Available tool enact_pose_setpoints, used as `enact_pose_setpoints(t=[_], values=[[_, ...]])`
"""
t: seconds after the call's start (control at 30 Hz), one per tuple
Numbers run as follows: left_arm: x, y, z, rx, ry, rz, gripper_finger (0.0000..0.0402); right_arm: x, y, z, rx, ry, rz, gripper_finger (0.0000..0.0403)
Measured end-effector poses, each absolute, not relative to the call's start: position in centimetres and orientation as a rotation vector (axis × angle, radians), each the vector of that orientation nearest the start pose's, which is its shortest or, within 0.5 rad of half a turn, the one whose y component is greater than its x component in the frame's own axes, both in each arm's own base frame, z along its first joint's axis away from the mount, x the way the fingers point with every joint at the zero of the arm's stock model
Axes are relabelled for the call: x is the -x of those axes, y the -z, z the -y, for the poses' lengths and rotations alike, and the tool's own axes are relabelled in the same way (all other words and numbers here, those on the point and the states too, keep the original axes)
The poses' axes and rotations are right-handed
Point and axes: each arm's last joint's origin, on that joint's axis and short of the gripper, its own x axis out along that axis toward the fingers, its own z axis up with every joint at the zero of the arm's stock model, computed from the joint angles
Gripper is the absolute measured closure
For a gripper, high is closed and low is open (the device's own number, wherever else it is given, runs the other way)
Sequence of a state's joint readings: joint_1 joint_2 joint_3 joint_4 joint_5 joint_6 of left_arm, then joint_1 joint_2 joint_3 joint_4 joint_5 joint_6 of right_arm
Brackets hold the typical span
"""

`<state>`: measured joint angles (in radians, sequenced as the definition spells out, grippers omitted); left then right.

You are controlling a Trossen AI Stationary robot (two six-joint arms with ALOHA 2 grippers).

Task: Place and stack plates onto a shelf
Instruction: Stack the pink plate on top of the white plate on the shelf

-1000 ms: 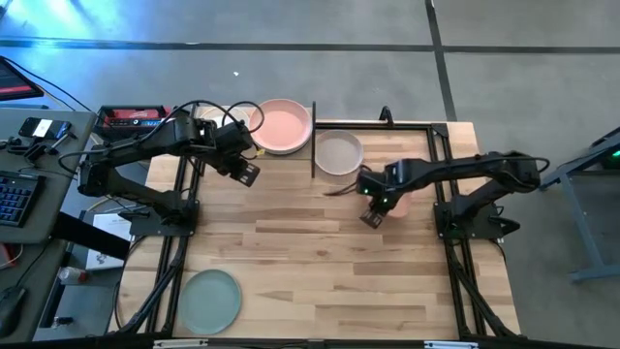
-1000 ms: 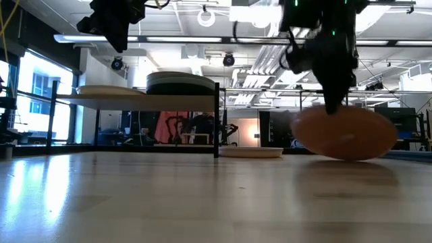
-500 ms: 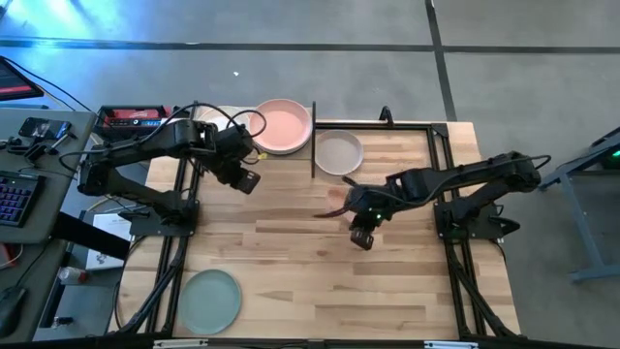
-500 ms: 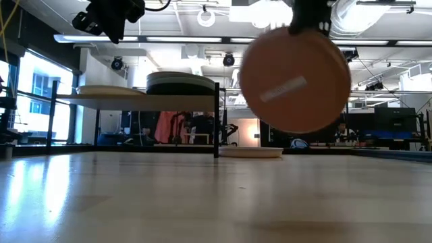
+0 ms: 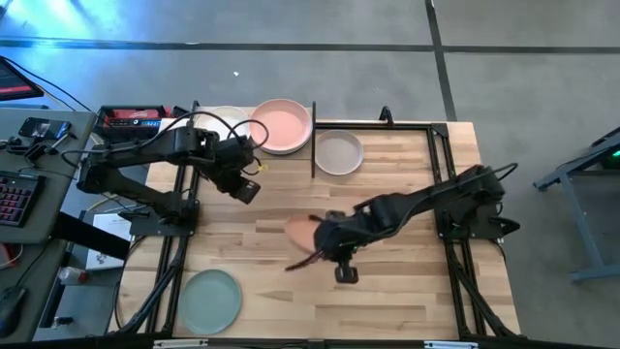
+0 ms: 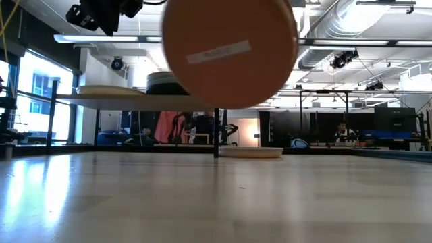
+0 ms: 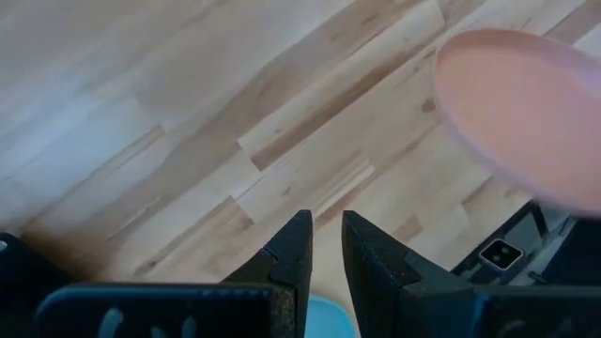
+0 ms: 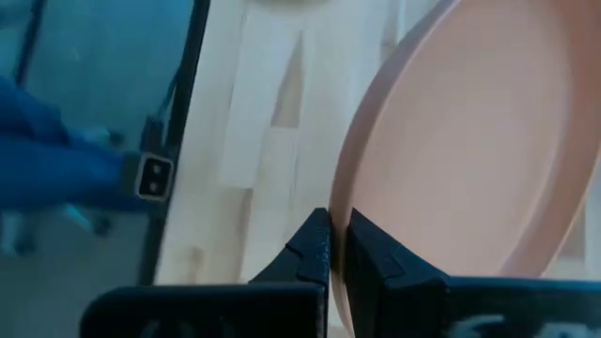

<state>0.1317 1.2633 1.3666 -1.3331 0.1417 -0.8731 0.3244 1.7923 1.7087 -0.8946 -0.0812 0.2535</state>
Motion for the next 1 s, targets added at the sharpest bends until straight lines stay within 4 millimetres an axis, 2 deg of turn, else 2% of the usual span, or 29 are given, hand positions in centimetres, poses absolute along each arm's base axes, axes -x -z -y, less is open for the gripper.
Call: enact_pose_setpoints(t=[0.27,0.5,0.67,1.0], values=[[-20.9,-34.9,-1.3,0.972,-0.538,-1.163,0.0353,-40.4,-31.7,-13.6,0.155,-0.320,-1.108,0.0403],[-20.9,-34.9,-0.3,1.022,-0.561,-1.172,0.0353,-43.0,-32.0,-13.9,0.253,-0.285,-1.132,0.0403],[-20.9,-34.9,0.4,1.036,-0.562,-1.181,0.0353,-43.4,-31.0,-13.9,0.261,-0.264,-1.122,0.0403],[-21.6,-34.4,1.2,1.036,-0.600,-1.194,0.0353,-43.3,-31.7,-14.1,0.293,-0.227,-1.089,0.0403]])
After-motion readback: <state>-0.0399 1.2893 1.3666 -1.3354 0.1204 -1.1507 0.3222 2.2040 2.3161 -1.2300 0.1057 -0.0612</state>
